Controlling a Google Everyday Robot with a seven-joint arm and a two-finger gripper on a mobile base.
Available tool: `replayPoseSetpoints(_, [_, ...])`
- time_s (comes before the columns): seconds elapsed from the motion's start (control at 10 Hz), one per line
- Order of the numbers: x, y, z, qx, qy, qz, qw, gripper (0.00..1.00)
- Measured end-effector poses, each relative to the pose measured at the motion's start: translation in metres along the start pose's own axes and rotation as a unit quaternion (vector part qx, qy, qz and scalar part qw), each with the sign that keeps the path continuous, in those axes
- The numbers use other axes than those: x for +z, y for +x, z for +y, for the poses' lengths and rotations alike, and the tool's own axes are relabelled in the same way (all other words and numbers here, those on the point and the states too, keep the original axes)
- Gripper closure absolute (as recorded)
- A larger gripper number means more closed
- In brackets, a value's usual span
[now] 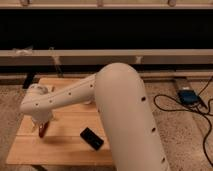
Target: Place the pepper in the ceramic cup
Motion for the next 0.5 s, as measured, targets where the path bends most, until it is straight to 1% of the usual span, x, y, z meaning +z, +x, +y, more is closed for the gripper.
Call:
replayPoseSetpoints(0.3, [0.019,-0.021,0.010,-0.006,0.009,0.017,0.9998,0.20])
replayPoseSetpoints(0.5, [0.031,-0.026,0.012,-0.006,0.017,0.030,0.9994,0.20])
